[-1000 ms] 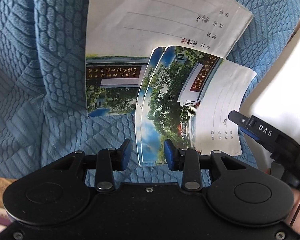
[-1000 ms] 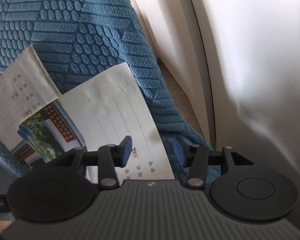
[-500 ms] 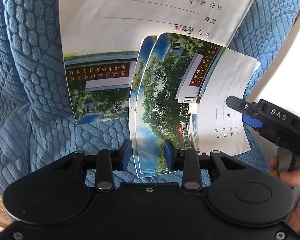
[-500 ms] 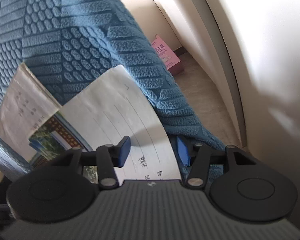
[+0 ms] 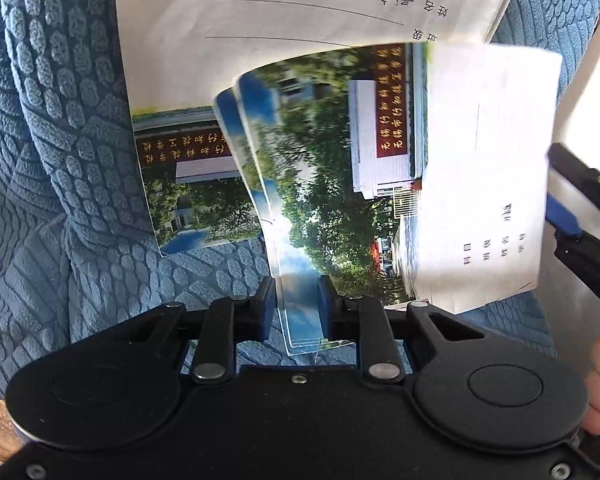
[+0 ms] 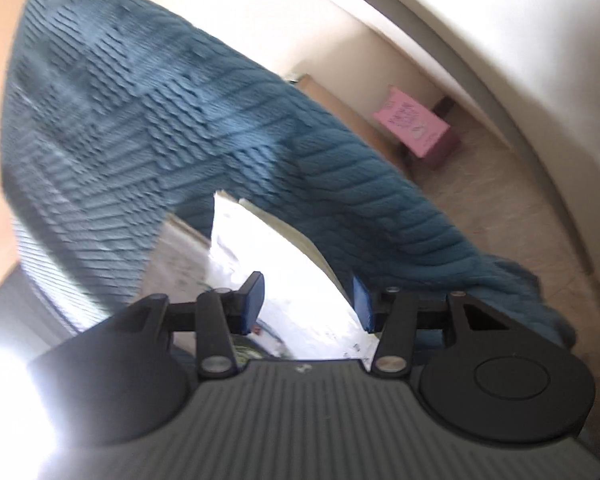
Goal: Organize objects
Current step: 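Close the left gripper on the edge of the picture postcards, then close the right gripper on the postcards while the left gripper holds them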
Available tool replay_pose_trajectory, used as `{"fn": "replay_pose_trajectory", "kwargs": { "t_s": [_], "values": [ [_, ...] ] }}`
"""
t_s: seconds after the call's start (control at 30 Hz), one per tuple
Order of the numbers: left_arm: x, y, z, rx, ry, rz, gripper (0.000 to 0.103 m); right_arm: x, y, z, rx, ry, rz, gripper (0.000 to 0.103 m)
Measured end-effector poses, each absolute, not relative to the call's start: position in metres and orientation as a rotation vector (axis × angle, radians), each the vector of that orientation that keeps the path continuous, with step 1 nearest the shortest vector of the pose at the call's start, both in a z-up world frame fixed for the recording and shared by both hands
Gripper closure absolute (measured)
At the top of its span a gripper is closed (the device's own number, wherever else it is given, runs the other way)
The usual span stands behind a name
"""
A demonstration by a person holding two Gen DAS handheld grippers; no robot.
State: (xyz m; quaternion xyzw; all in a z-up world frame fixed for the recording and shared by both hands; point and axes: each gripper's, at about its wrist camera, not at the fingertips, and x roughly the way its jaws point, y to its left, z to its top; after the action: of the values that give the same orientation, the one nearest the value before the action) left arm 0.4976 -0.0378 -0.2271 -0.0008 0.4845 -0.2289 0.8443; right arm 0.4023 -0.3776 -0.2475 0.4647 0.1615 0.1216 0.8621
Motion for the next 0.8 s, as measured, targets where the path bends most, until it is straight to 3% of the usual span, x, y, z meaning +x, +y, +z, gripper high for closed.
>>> {"fn": "replay_pose_trajectory", "kwargs": {
  "t_s": [0.27, 0.5, 0.8],
  "values": [
    [0.497, -0.03, -0.226, -0.006, 1.025, -0.453, 0.083, 0.402, -0.354, -0.25, 0.895, 0.424, 0.281, 0.059],
    [0.494, -0.032, -0.226, -0.018, 1.029, -0.451, 0.083, 0.392, -0.332, -0.228, 0.817, 0.336, 0.501, 0.06],
    [0.494, -0.034, -0.23, -0.025, 1.035, -0.448, 0.084, 0.407, -0.298, -0.233, 0.573, 0.519, 0.395, 0.074]
  ]
}}
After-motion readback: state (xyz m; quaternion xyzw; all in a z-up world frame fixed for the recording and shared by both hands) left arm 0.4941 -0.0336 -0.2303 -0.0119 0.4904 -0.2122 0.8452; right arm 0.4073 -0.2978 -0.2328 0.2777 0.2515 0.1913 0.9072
